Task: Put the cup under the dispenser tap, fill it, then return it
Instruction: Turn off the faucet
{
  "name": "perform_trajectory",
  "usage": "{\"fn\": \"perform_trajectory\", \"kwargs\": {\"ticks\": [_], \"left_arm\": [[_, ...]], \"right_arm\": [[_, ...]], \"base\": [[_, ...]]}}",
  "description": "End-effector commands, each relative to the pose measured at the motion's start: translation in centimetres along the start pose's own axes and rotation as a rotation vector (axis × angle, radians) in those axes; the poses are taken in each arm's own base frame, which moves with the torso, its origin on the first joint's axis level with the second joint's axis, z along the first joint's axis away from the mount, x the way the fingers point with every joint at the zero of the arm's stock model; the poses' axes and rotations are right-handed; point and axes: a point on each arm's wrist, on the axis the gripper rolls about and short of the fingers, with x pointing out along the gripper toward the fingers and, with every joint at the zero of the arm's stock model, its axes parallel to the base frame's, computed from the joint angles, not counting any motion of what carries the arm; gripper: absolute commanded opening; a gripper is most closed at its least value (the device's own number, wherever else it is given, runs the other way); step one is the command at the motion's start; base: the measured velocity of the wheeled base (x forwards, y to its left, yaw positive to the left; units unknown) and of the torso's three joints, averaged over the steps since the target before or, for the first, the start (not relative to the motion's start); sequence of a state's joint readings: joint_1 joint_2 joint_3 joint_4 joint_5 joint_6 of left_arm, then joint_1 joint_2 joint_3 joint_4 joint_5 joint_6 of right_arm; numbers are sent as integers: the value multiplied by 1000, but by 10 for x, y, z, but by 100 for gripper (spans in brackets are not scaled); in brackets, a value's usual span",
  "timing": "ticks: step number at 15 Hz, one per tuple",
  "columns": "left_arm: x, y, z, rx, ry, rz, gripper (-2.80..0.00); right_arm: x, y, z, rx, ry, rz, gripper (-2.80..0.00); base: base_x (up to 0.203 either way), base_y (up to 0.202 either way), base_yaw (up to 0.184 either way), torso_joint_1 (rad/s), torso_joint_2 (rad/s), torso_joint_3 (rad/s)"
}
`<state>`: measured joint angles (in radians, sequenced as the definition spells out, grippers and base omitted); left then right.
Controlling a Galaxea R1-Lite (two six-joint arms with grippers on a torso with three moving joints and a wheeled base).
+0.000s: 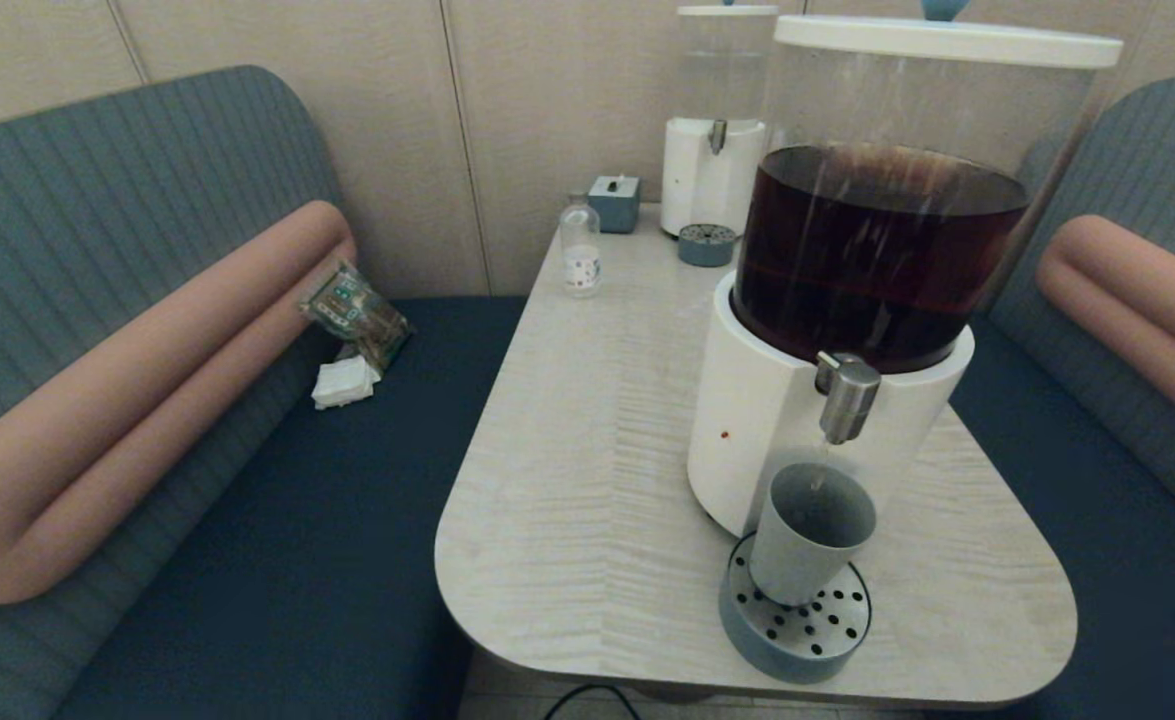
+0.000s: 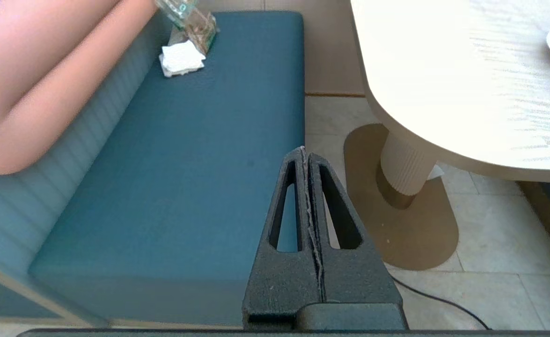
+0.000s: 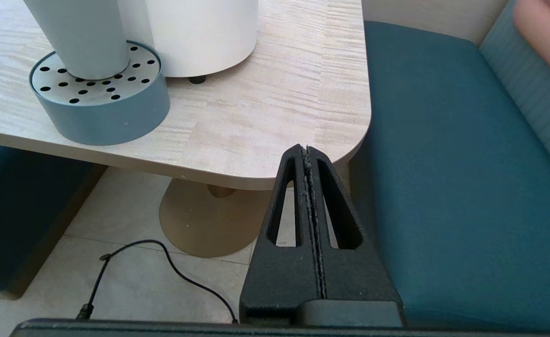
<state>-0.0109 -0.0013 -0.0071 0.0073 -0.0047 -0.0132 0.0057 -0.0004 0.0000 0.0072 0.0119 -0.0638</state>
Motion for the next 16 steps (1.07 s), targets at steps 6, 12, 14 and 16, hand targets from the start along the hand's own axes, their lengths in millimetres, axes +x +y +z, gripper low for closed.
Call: {"fn": "perform_trajectory", "kwargs": {"ticks": [6, 12, 14, 16], "left_arm": [[-2, 0, 4, 6, 12, -1, -280], [-6, -4, 179, -114, -146, -123, -280], [23, -6, 266, -198, -211, -143, -280], [71, -7, 331, -314, -258, -167, -280]], "right_arm": [[0, 0, 0, -1, 0, 1, -280], [0, 0, 0, -1, -1, 1, -280], [0, 0, 0, -1, 0, 1, -280], [0, 0, 0, -1, 1, 1, -280]], "base": [[0, 0, 0, 0, 0, 0], [0, 0, 0, 0, 0, 0], [0, 0, 0, 0, 0, 0], [0, 0, 0, 0, 0, 0]]}}
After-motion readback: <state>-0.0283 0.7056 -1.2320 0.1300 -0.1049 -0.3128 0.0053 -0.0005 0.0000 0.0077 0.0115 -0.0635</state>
